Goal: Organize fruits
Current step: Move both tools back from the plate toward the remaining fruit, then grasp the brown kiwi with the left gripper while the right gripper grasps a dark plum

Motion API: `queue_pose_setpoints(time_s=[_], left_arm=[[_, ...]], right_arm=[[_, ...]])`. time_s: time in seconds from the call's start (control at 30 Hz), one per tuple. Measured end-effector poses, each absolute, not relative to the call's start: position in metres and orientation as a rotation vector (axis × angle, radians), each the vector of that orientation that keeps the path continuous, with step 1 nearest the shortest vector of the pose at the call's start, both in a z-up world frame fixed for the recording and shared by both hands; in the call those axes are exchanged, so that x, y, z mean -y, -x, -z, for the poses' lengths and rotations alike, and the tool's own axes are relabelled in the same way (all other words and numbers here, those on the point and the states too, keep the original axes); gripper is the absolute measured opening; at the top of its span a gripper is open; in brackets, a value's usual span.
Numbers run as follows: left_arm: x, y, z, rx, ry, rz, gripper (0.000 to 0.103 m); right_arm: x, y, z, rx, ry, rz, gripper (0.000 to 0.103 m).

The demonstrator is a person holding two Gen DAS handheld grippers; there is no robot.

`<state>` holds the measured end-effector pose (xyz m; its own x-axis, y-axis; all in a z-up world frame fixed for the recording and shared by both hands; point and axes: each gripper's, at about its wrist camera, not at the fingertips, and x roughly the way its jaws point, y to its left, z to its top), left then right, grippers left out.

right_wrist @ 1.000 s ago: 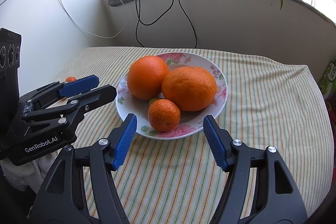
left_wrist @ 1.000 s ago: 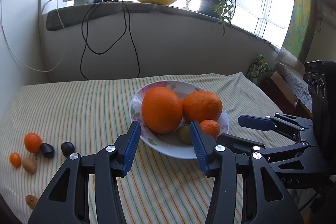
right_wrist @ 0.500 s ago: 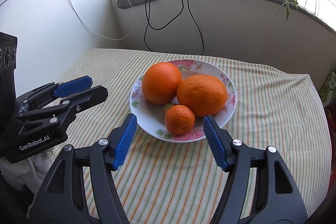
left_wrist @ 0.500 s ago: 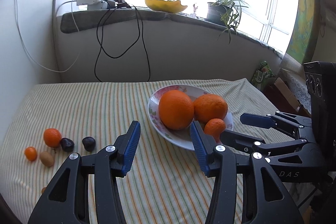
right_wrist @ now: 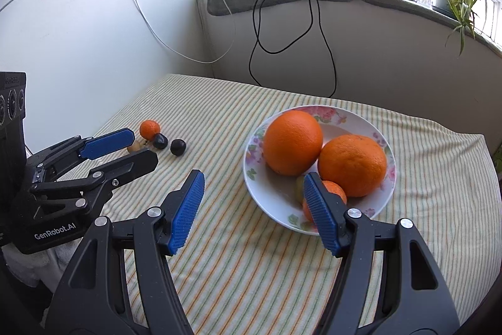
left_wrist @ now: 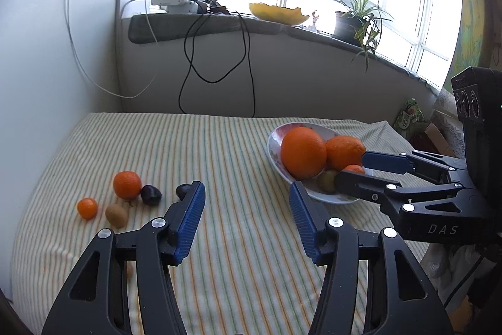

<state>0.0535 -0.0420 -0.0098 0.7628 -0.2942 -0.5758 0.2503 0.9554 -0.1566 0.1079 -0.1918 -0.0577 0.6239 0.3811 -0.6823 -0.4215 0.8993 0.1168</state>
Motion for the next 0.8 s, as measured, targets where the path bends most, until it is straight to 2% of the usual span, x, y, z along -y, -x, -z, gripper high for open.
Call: queue_pose_setpoints(time_s=[0.07,0.17,0.23,0.27,0.3,0.8], left_arm=[[0.034,-0.05,0.012,-0.645,0.071,0.278,0.061],[0.024,-0.044,0.017,-0.664,0.07,0.255,0.062],[0.016,-0.041,0.02,-0.675,0.071,0.238,0.062],[0.013,-0.039,0.021,-0.681,0.072,0.23,0.062],[0.009,-0.038,0.022,-0.685,0.074,0.219,0.062],[-0.041,-0.023,0.04,-0.739,0.126,0.107,0.063]], right_arm=[[0.186,-0.109,0.056,-0.767,0.062,-0.48,0.069],[0.175,-0.111,0.056,-0.769,0.078,-0.509,0.069],[0.168,-0.113,0.057,-0.776,0.09,-0.527,0.076],[0.165,-0.113,0.057,-0.773,0.092,-0.539,0.084],[0.162,-0.112,0.057,-0.769,0.095,-0.551,0.086],[0.113,-0.125,0.067,-0.801,0.128,-0.672,0.086]])
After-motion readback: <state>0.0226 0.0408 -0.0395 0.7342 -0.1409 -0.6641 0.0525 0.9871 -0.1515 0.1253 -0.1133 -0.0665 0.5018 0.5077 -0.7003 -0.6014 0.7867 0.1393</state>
